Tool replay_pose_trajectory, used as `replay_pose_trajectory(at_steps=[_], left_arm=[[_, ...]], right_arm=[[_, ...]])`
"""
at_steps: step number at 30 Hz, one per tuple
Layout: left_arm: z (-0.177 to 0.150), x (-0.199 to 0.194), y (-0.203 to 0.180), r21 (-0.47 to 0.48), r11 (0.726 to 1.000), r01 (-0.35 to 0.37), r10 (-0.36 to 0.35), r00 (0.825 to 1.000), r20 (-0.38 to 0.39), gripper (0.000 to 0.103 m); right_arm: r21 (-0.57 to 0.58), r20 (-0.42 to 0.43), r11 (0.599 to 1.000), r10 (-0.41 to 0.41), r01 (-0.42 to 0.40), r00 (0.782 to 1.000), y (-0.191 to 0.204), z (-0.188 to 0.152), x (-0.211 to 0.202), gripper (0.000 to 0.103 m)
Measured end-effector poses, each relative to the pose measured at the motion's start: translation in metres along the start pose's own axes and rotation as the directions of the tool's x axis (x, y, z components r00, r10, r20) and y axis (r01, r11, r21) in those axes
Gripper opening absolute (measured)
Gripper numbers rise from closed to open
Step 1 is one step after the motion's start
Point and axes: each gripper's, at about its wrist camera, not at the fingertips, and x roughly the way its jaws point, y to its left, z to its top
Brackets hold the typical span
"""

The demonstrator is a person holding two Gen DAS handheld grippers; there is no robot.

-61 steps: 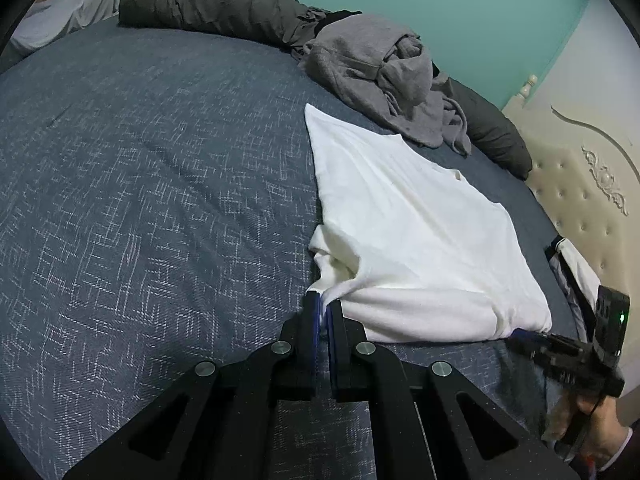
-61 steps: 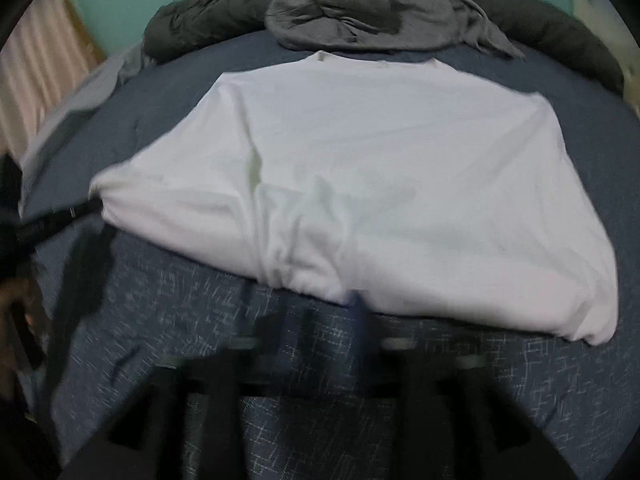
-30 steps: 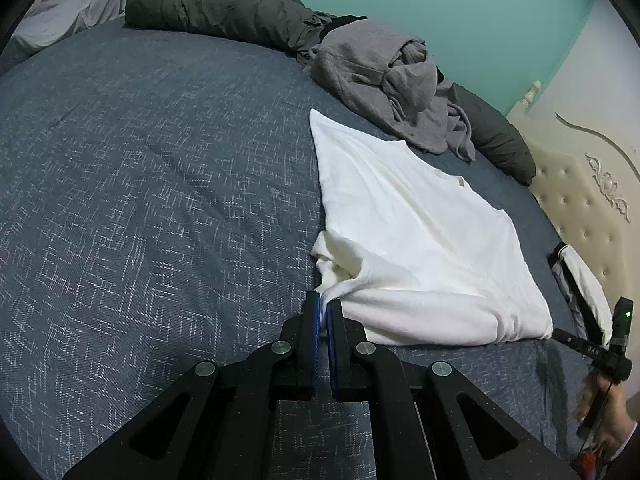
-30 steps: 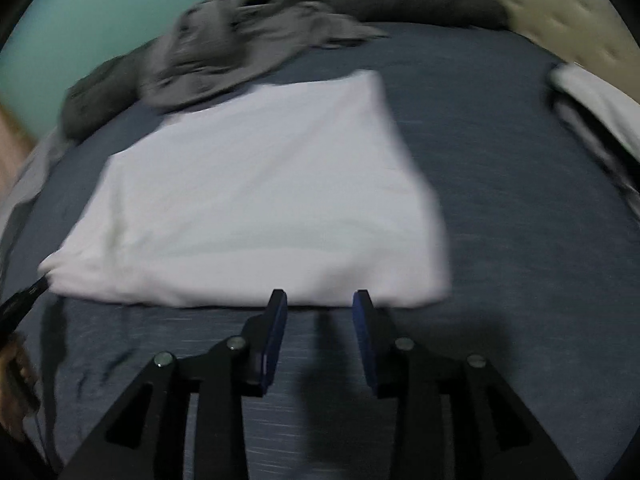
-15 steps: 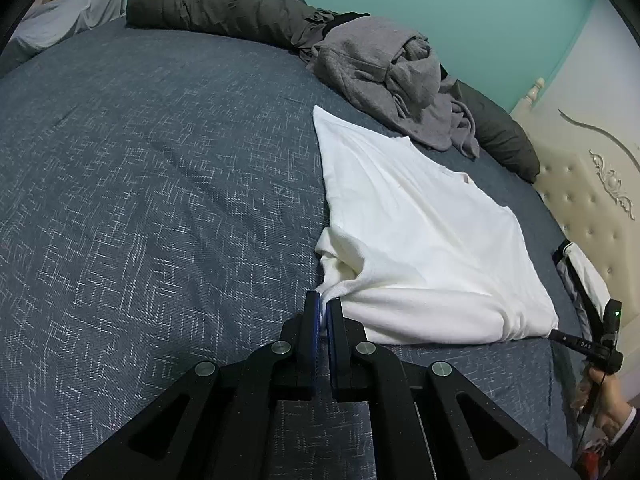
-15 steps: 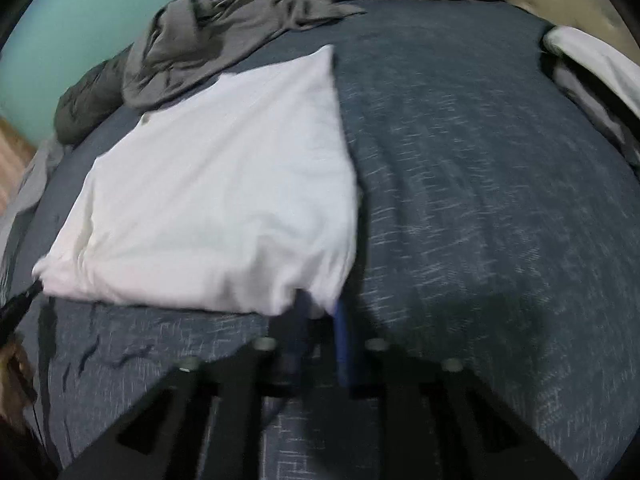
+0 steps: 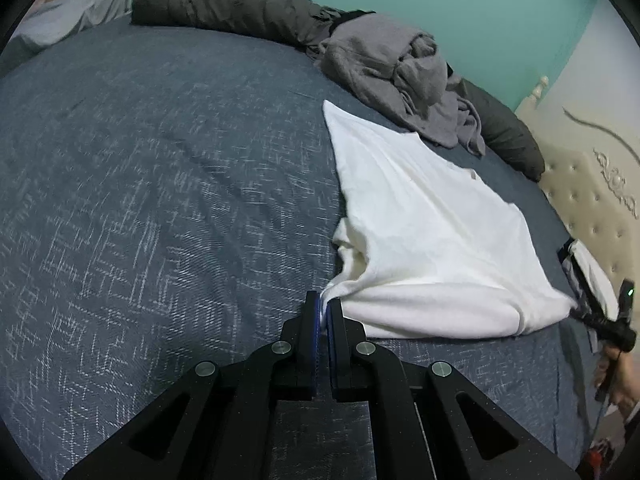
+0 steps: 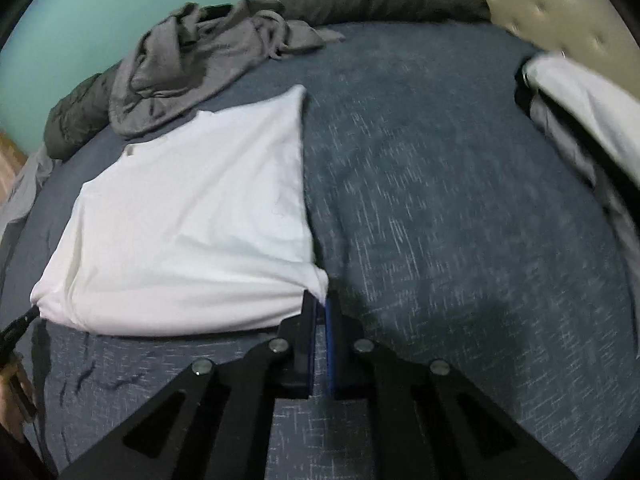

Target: Fold clothes

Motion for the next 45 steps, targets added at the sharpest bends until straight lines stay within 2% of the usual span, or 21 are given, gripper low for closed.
replay_pose_trajectory(at_steps=[2,5,7,9,11,12,13,18,20,21,22,23,24,25,26,28,31,34,37,40,45], left_arm=[[-0.003,0.001,0.003,-0.01,1.0,0.014,-0.014,1.0,-0.01,0.003],[-0.004,0.001,-0.001,0.018,1.0,0.008,-0.008,1.0,-0.016,0.004],[-0.004,0.002,-0.002,0.023,1.0,0.008,-0.007,1.0,-0.019,0.004],[-0.005,0.003,-0.003,0.018,1.0,0.011,-0.011,1.0,-0.023,0.004],[-0.005,0.004,-0.003,0.013,1.0,0.013,-0.013,1.0,-0.027,0.004],[-0.005,0.004,-0.002,0.01,1.0,0.014,-0.014,1.0,-0.028,0.004],[-0.005,0.003,-0.002,0.006,1.0,0.015,-0.015,0.999,-0.028,0.004],[-0.005,0.001,-0.004,0.013,1.0,0.01,-0.009,1.0,-0.025,0.004],[-0.005,0.001,-0.004,0.015,1.0,0.008,-0.008,1.0,-0.027,0.004],[-0.005,0.002,-0.004,0.015,1.0,0.007,-0.007,1.0,-0.028,0.004],[-0.005,0.002,-0.003,0.016,1.0,0.006,-0.006,1.0,-0.029,0.004],[-0.005,0.002,-0.004,0.018,1.0,0.005,-0.005,1.0,-0.03,0.004],[-0.005,0.002,-0.004,0.021,1.0,0.003,-0.003,1.0,-0.03,0.004],[-0.005,0.003,-0.004,0.025,1.0,0.0,0.001,1.0,-0.031,0.004],[-0.005,0.003,-0.004,0.027,1.0,-0.004,0.005,0.999,-0.033,0.004],[-0.006,0.005,-0.005,0.029,0.999,-0.013,0.014,0.999,-0.035,0.004],[-0.008,0.007,-0.004,0.029,0.999,-0.025,0.026,0.999,-0.041,0.004],[-0.009,0.007,-0.001,0.006,1.0,-0.012,0.012,0.999,-0.045,0.004],[-0.009,0.006,0.0,0.001,1.0,-0.001,0.001,0.999,-0.041,0.004],[-0.011,0.006,-0.004,0.019,1.0,-0.014,0.014,0.999,-0.041,0.004],[-0.011,0.005,0.0,-0.01,1.0,0.005,-0.006,0.999,-0.044,0.004]], right_arm=[[0.006,-0.038,1.0,0.005,-0.005,0.999,-0.003,-0.01,0.011,0.003],[0.026,-0.045,0.999,0.035,-0.034,0.998,-0.011,-0.019,0.017,0.004],[0.046,-0.057,0.998,0.047,-0.044,0.997,-0.015,-0.017,0.016,0.012],[0.069,-0.048,0.997,0.035,-0.032,0.998,-0.017,-0.011,0.01,0.013],[0.08,-0.006,0.995,0.054,-0.053,0.999,-0.017,0.001,-0.002,0.028],[0.085,0.009,0.994,0.07,-0.071,0.997,-0.017,0.006,-0.006,0.046],[0.087,0.018,0.992,0.085,-0.087,0.996,-0.015,0.011,-0.008,0.052],[0.06,-0.049,0.993,0.108,-0.105,0.993,-0.002,0.03,0.019,0.052],[0.05,-0.084,0.996,0.072,-0.068,0.994,0.001,0.033,0.035,0.052],[0.054,-0.102,0.997,0.062,-0.057,0.993,0.001,0.033,0.042,0.049],[0.066,-0.107,0.996,0.065,-0.058,0.992,-0.001,0.034,0.047,0.039],[0.074,-0.11,0.995,0.069,-0.061,0.992,-0.003,0.034,0.051,0.033],[0.071,-0.108,0.995,0.079,-0.071,0.991,-0.003,0.034,0.053,0.018],[0.065,-0.107,0.995,0.083,-0.076,0.991,-0.002,0.034,0.054,0.009],[0.046,-0.107,0.997,0.071,-0.066,0.992,0.0,0.034,0.054,0.006],[-0.006,-0.083,1.0,0.03,-0.03,0.996,0.005,0.037,0.049,0.004],[-0.021,0.0,1.0,-0.01,0.01,1.0,0.005,0.046,0.034,0.004],[0.026,-0.021,0.998,-0.048,0.049,0.999,-0.005,0.043,0.042,0.001],[0.101,-0.04,0.995,-0.003,0.007,0.999,-0.021,0.038,0.046,0.001],[0.057,-0.027,0.998,-0.001,0.003,1.0,-0.017,0.039,0.038,0.001],[0.103,-0.025,0.994,-0.038,0.04,0.999,-0.032,0.038,0.028,0.002]])
